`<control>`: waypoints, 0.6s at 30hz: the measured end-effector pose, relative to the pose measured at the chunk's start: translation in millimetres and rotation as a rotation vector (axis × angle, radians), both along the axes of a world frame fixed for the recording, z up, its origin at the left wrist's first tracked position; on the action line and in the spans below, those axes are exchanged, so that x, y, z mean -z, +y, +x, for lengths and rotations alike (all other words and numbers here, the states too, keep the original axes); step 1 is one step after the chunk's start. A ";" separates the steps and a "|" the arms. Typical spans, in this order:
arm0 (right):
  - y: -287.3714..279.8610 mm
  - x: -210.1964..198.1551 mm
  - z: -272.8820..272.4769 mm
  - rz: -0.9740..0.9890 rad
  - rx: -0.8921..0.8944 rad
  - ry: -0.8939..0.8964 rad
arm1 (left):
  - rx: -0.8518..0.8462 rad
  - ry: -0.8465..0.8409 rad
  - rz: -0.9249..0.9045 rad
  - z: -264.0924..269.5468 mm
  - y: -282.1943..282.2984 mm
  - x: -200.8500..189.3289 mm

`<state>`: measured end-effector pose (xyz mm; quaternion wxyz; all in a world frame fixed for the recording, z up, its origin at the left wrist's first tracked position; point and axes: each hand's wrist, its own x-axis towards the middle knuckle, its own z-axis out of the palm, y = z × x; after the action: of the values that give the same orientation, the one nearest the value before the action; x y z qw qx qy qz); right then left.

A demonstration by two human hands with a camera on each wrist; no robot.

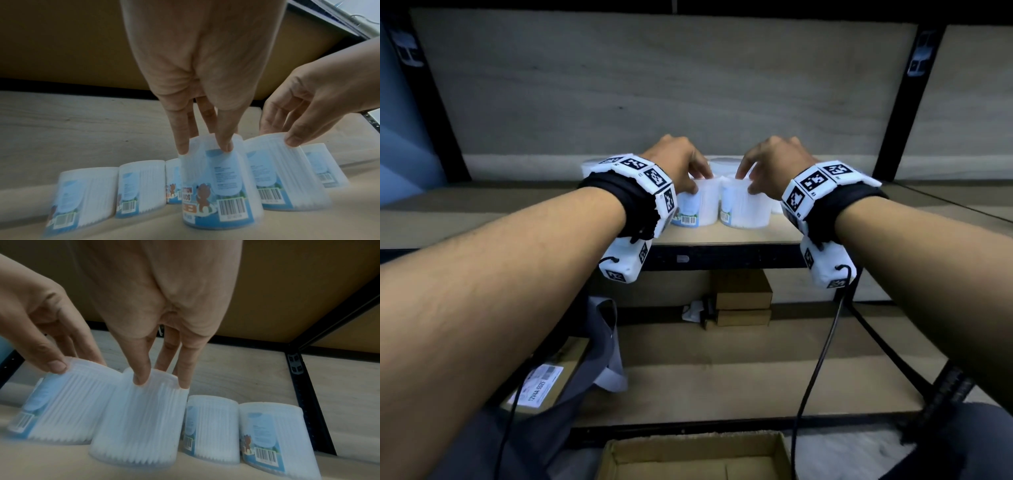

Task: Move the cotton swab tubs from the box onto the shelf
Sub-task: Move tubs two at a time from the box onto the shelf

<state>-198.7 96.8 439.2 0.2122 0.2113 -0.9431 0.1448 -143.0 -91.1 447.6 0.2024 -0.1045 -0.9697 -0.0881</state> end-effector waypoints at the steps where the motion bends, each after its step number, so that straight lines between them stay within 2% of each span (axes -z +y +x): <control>1: -1.8 -0.7 -3.2 0.007 -0.001 -0.007 | -0.004 -0.006 0.001 -4.1 -1.1 -0.2; 18: -14.4 -1.3 -47.1 0.035 -0.022 -0.009 | -0.037 -0.017 0.019 -52.2 -11.1 2.1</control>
<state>-245.8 82.3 440.5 0.2026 0.2249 -0.9440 0.1313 -195.2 -102.2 445.5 0.1968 -0.0836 -0.9723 -0.0946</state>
